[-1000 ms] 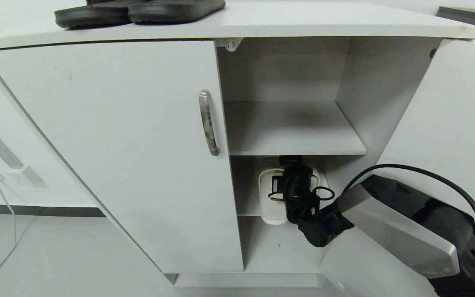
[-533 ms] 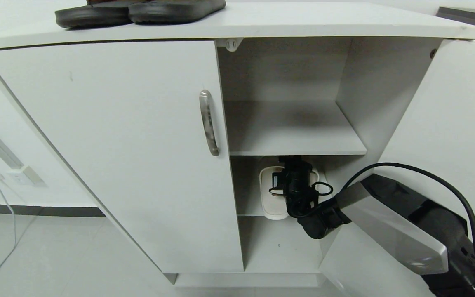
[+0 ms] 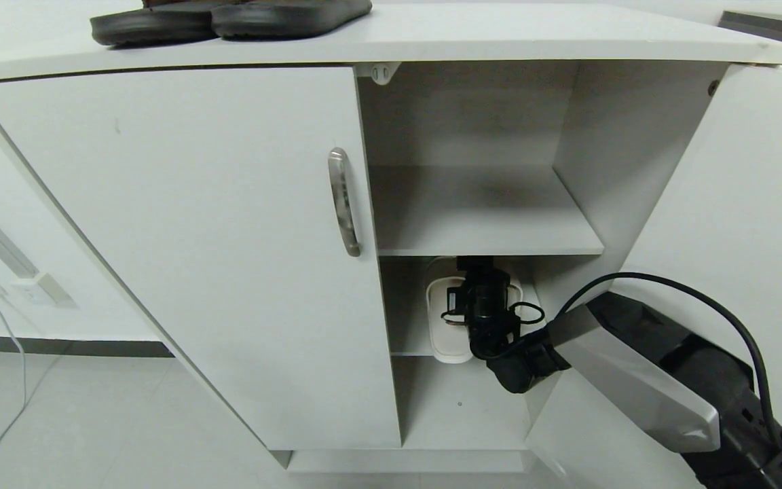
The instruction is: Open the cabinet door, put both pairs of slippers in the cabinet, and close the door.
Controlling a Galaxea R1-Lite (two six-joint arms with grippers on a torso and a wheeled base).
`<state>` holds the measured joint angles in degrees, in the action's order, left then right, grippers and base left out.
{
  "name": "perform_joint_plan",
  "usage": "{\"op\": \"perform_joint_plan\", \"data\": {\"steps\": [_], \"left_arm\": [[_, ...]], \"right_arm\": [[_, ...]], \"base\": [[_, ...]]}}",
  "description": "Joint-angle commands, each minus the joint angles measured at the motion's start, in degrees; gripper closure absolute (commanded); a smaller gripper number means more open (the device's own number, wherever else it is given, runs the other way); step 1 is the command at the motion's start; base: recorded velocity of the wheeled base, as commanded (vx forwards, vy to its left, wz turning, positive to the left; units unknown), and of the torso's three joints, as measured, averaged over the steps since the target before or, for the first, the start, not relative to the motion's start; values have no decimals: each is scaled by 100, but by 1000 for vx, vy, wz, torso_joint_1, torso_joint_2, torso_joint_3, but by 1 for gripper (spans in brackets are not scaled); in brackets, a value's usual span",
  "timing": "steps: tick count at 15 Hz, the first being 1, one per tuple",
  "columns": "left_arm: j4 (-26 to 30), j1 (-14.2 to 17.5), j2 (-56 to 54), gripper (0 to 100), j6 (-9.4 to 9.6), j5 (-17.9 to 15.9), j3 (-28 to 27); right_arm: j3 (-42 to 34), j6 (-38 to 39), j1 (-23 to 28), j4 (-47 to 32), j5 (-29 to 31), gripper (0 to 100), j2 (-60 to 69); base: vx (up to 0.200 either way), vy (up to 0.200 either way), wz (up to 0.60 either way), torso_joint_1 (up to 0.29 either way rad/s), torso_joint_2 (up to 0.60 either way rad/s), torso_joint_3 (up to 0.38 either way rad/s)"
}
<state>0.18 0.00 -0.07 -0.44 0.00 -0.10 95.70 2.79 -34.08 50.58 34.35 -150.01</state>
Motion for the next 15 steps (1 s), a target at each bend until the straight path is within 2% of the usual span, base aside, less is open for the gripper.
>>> {"op": "perform_joint_plan", "data": {"steps": [1,3,4,9,15], "left_arm": [[-1,0,7,100,0,0,1],[-1,0,7,100,0,0,1],[-1,0,7,100,0,0,1],[-1,0,7,100,0,0,1],[-1,0,7,100,0,0,1]], "right_arm": [[19,2,7,5,1,100,-29],[37,2,-2,5,1,100,-82],[37,2,-2,5,1,0,-108],[-104,2,-10,40,36,0,-73],[-1616,11,-300,611,63,0,850]], "base": [[0,0,0,0,0,0],[0,0,0,0,0,0],[0,0,0,0,0,0],[0,0,0,0,0,0],[0,0,0,0,0,0]]}}
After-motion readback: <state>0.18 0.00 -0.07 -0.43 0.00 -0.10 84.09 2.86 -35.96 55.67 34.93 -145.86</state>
